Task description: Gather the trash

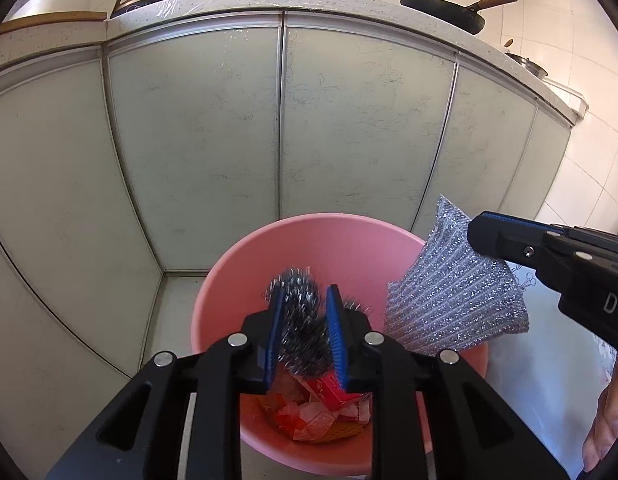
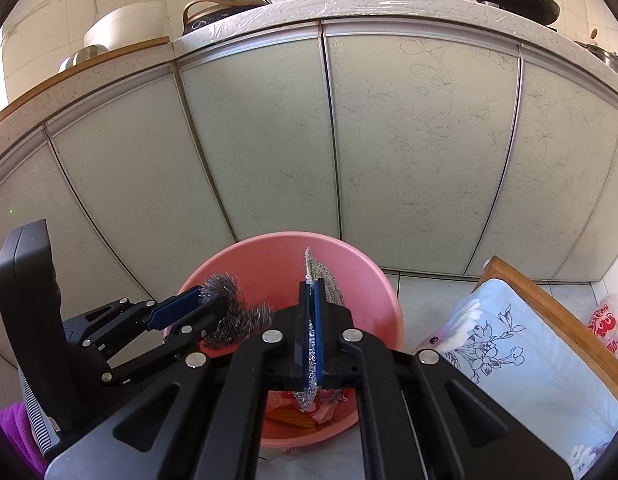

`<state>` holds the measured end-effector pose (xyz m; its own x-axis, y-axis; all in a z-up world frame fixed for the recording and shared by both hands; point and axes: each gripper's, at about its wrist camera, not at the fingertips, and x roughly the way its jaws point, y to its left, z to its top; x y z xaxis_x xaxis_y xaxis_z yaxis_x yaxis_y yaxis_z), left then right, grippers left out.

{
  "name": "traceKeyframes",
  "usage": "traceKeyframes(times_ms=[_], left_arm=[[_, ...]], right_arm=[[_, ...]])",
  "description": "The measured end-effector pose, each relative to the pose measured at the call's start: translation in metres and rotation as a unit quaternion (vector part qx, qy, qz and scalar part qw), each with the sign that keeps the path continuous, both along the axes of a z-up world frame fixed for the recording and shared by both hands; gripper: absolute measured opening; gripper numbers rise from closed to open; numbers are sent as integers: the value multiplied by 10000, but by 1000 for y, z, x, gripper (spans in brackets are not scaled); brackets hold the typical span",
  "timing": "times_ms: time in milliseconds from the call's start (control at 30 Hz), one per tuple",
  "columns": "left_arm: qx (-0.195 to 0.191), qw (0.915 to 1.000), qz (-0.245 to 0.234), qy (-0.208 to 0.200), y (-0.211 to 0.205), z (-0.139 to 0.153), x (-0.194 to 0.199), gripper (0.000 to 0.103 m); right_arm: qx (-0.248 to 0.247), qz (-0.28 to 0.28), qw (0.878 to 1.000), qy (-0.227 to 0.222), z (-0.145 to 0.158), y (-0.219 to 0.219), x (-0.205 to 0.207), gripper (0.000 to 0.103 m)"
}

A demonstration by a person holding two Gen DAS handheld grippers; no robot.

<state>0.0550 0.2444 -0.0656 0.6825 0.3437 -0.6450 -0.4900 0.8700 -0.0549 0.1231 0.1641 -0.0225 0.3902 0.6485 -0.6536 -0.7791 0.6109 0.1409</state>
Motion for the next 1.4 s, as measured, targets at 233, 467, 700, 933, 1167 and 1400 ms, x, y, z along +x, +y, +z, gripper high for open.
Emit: traceKeyframes(times_ms=[233,467,700,933,1167,1400], left_arm=[[61,9999,-60,-140,-1,9,-5,41],[107,9998,-70,-168,-2,16,-8,41],[138,9997,-78,-189,-4,24,-13,41],[167,9994,-127,-263,-9,38,-22,41],[153,9991,-166,-350,-21,54,-34,41],[259,9987,-173,-402,-33,66,-43,41]], right_arm=[[-78,-43,9999,59,0,0,1,3],[-149,-46,9998,122,3,0,3,3],[-68,-64,9999,104,9,-9,0,16],[67,-106,9999,-1,21,-29,-12,30],[180,-159,9996,-139,33,-53,-30,30],[263,-230,9991,-240,38,-72,-46,41]])
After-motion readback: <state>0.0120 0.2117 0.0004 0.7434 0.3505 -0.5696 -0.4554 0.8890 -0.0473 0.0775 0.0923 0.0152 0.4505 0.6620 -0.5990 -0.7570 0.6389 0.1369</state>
